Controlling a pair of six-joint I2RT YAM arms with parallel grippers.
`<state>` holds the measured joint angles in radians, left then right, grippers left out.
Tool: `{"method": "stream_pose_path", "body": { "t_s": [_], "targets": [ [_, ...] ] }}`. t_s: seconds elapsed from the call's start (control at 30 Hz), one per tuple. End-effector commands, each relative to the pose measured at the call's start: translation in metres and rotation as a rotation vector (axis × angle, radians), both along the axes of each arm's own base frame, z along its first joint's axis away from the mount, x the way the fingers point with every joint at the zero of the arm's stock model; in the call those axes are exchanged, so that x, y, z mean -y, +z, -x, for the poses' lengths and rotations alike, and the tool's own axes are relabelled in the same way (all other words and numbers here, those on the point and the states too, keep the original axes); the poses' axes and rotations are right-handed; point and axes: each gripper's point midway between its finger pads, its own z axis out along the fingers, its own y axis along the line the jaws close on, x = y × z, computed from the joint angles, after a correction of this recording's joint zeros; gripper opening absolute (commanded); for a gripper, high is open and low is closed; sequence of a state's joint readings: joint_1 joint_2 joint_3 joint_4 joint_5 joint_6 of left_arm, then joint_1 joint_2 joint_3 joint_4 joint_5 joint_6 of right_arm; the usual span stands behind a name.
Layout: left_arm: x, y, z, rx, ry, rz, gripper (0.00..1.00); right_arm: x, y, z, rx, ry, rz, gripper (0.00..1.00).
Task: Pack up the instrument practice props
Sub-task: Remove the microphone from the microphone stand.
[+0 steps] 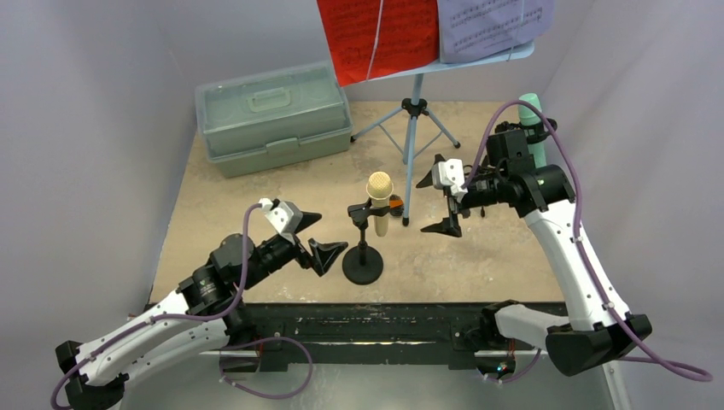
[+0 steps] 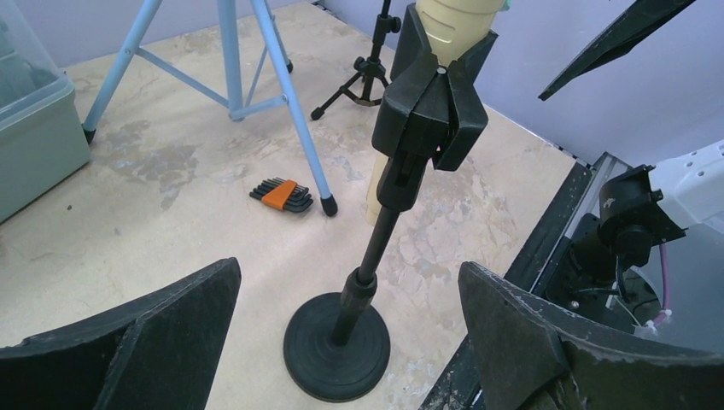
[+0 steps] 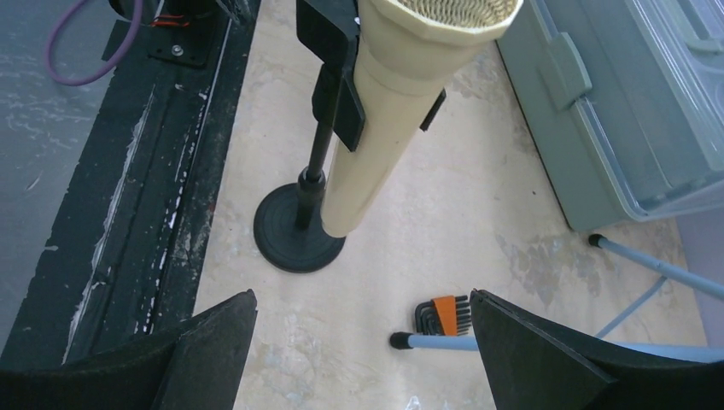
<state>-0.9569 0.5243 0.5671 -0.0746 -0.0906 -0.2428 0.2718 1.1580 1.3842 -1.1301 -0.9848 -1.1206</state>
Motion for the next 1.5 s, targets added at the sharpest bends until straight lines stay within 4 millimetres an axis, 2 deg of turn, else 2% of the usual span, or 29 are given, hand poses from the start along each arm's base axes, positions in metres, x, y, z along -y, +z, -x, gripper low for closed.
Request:
{"method": "stream_pose_path", "body": {
  "t_s": [0.0, 0.13, 0.43, 0.7, 0.83, 1.07, 1.23, 1.47],
  "targets": [
    [0.003, 0.011, 0.002, 0.048, -0.023, 0.030, 1.00, -0.012, 0.016, -0.005, 0.054, 0.030, -0.023, 0.99],
    [0.003, 0.016, 0.000, 0.081, -0.021, 0.041, 1.00, -0.020, 0.020, -0.012, 0.064, 0.026, -0.024, 0.99],
    [0.000, 0.009, -0.008, 0.078, 0.025, 0.025, 1.00, -0.037, 0.025, -0.023, 0.040, 0.014, -0.049, 0.99],
    [0.007, 0.032, -0.005, 0.214, -0.029, 0.036, 1.00, -0.058, 0.030, -0.026, 0.022, 0.028, -0.061, 0.99],
    [0.017, 0.044, -0.003, 0.266, -0.071, 0.051, 1.00, -0.066, 0.041, -0.021, 0.010, 0.065, -0.086, 0.99],
    [0.045, 0.051, 0.000, 0.328, -0.179, 0.050, 1.00, -0.080, 0.058, 0.004, -0.088, 0.163, -0.171, 0.99],
    [0.047, 0.056, -0.010, 0.352, -0.140, 0.059, 0.99, -0.087, 0.060, 0.010, -0.155, 0.181, -0.205, 0.97],
    [0.049, 0.066, -0.017, 0.372, -0.111, 0.088, 0.91, -0.092, 0.067, 0.009, -0.183, 0.184, -0.227, 0.88]
  ]
}}
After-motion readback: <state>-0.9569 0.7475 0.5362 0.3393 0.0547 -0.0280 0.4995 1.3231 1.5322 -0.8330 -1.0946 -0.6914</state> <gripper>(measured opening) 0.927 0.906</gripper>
